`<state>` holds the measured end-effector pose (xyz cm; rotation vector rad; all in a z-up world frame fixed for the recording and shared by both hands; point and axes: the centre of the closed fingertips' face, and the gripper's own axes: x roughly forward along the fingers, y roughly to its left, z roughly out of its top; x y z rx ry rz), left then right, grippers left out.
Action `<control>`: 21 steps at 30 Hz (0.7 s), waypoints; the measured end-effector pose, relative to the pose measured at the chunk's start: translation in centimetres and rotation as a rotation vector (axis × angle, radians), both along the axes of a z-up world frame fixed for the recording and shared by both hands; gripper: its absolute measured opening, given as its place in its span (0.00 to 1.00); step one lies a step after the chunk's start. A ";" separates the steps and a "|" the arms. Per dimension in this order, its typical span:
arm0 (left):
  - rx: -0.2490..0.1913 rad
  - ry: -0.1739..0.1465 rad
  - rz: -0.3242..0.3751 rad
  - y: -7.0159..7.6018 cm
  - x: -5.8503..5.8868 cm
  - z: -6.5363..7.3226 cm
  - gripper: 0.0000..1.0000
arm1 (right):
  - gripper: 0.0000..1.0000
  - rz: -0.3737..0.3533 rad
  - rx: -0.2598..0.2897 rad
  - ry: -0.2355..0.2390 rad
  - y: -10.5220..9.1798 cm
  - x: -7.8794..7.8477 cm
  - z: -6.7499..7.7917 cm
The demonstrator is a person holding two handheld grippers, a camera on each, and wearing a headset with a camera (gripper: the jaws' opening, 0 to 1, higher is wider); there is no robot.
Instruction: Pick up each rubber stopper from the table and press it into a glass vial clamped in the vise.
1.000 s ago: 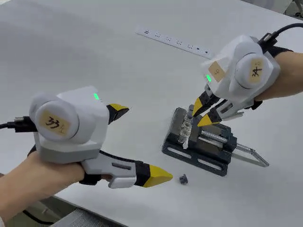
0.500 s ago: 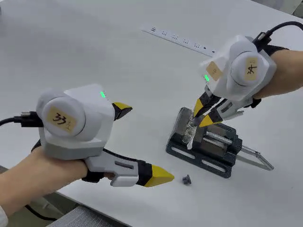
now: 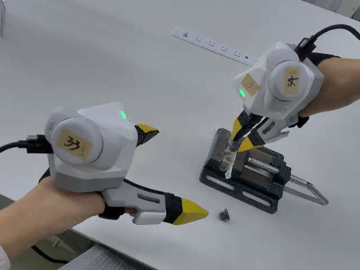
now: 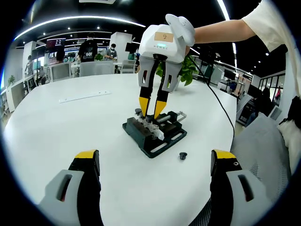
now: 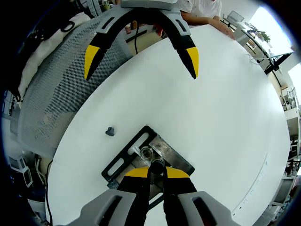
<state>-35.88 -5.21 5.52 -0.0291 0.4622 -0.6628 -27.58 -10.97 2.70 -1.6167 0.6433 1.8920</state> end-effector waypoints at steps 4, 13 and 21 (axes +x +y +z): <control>-0.002 -0.002 0.000 -0.1 0.0 0.0 0.98 | 0.04 -0.002 -0.018 -0.005 0.0 -0.1 -0.1; -0.015 0.000 0.012 0.1 -0.1 0.0 0.98 | 0.04 -0.035 -0.061 0.000 0.2 0.2 -0.1; -0.023 0.001 0.020 0.2 -0.1 0.0 0.97 | 0.04 -0.021 -0.067 0.011 0.1 0.1 -0.1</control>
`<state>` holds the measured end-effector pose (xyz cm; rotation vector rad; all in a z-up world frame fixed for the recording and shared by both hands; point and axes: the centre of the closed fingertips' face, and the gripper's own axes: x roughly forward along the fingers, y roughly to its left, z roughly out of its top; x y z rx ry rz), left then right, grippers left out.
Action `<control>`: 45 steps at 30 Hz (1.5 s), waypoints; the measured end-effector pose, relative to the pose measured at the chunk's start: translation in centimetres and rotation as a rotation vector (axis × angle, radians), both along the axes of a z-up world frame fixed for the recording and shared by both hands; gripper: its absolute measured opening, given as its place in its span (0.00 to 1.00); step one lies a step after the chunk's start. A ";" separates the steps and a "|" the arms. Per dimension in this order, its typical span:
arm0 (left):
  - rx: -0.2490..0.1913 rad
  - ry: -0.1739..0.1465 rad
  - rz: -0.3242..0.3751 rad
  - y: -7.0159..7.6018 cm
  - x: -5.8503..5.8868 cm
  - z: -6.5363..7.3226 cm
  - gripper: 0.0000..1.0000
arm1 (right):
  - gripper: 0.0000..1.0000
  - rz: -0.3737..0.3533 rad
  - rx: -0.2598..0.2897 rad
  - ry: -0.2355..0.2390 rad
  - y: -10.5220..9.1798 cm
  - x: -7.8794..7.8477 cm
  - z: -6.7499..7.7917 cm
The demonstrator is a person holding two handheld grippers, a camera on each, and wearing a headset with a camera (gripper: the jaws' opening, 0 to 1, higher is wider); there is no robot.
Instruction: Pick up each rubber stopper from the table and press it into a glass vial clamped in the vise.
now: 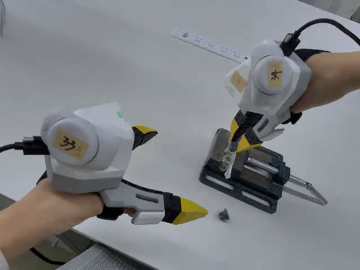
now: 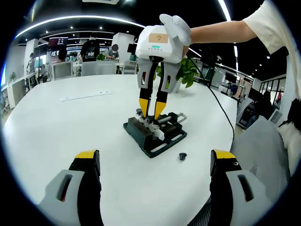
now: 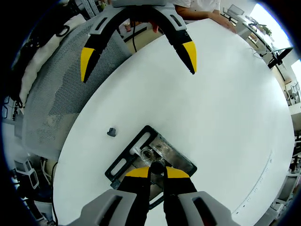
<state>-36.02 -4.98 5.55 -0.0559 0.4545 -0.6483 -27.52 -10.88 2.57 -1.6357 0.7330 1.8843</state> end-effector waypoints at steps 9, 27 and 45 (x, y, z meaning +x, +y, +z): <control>-0.009 -0.001 0.008 0.1 0.0 0.0 0.97 | 0.04 -0.102 -0.015 0.001 0.1 0.1 0.0; -0.017 0.003 0.012 0.1 -0.1 -0.1 0.97 | 0.06 -0.097 0.044 -0.002 0.0 0.0 0.0; -0.023 0.010 0.006 0.0 -0.2 -0.4 0.96 | 0.07 0.043 0.065 -0.043 -0.1 0.0 -0.1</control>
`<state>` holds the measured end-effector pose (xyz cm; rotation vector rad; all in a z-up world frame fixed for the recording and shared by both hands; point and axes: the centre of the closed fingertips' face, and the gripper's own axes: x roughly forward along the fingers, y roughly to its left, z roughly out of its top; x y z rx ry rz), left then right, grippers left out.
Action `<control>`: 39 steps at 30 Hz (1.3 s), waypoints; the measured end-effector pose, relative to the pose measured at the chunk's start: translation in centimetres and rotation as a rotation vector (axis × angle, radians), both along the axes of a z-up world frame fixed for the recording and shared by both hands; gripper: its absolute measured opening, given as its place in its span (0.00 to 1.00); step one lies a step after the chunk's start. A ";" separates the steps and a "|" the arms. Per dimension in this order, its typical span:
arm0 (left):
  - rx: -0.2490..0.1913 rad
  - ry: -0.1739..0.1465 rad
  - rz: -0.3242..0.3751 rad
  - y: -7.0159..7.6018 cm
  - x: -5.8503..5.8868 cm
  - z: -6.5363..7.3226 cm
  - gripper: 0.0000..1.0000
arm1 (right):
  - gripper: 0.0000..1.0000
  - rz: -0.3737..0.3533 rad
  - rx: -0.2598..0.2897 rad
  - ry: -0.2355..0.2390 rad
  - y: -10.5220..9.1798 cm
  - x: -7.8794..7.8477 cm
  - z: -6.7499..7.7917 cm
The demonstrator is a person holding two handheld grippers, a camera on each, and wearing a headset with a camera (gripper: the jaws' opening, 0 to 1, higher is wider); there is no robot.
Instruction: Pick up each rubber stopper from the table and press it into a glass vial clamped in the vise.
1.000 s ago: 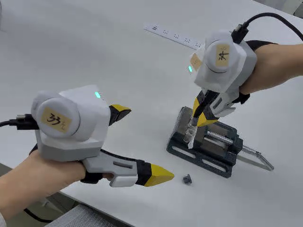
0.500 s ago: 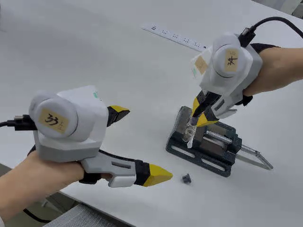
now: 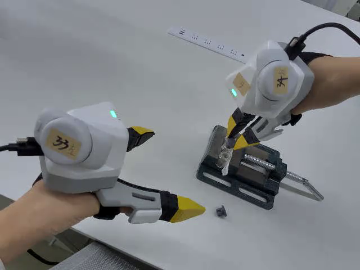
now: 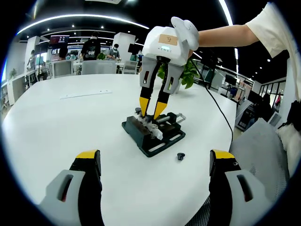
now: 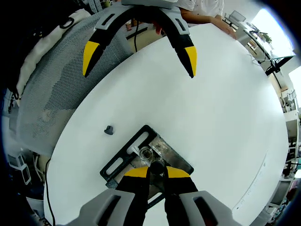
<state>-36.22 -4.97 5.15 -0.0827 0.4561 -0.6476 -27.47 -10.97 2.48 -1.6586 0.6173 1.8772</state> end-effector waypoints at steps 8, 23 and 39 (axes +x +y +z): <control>0.000 0.001 -0.003 -0.3 0.0 0.0 0.96 | 0.05 -0.107 -0.023 0.056 0.1 0.0 0.1; -0.004 0.005 -0.003 -0.4 0.0 -0.1 0.96 | 0.02 -0.305 -0.033 0.082 0.1 0.0 0.0; -0.004 0.006 -0.002 -0.2 -0.3 0.0 0.95 | 0.07 -0.138 0.004 0.047 0.0 -0.2 0.1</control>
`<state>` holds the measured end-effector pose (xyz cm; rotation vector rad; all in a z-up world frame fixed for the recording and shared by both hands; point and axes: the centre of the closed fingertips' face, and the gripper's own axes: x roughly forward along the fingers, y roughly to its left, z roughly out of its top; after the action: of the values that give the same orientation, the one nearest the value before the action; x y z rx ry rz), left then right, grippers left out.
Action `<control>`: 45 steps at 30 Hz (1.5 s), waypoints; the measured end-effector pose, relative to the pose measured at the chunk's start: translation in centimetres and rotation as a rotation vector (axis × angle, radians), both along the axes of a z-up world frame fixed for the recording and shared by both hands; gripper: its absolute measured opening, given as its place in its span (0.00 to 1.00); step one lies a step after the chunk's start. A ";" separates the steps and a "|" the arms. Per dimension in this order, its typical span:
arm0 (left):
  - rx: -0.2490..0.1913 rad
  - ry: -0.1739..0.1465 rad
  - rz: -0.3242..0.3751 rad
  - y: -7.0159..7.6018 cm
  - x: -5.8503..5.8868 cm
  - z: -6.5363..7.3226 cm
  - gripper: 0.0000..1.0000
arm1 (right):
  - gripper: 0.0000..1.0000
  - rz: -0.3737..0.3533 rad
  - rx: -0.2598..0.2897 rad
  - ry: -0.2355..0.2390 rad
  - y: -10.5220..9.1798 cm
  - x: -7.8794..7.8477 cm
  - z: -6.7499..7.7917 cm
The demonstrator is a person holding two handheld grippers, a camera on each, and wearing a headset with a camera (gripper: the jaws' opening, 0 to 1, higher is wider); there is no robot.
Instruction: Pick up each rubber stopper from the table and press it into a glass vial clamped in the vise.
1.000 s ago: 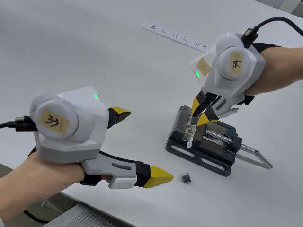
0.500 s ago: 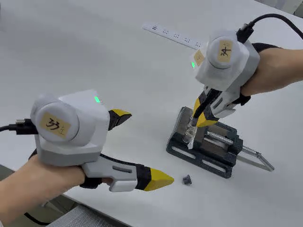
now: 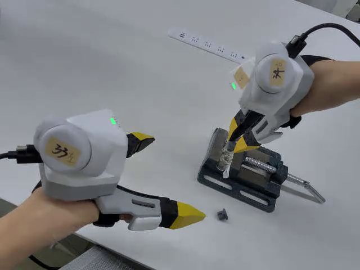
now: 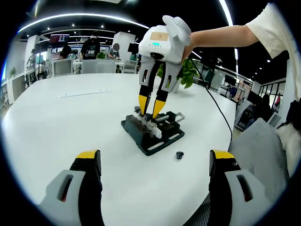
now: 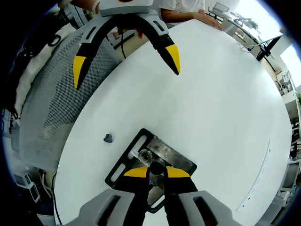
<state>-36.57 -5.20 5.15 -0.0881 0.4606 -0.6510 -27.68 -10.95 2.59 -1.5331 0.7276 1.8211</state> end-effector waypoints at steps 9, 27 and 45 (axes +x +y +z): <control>0.000 0.002 -0.007 -0.2 0.0 0.0 0.95 | 0.08 0.018 0.008 -0.008 0.0 0.1 0.0; -0.002 0.009 -0.014 -0.3 -0.2 -0.2 0.95 | 0.12 0.016 0.037 -0.012 0.2 0.3 0.3; 0.000 -0.003 -0.002 0.3 0.3 0.1 0.95 | 0.01 -0.056 0.080 0.027 -0.1 0.2 1.1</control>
<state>-36.29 -4.91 5.21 -0.0864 0.4576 -0.6532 -27.52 -11.00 3.68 -1.4259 0.6945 1.8109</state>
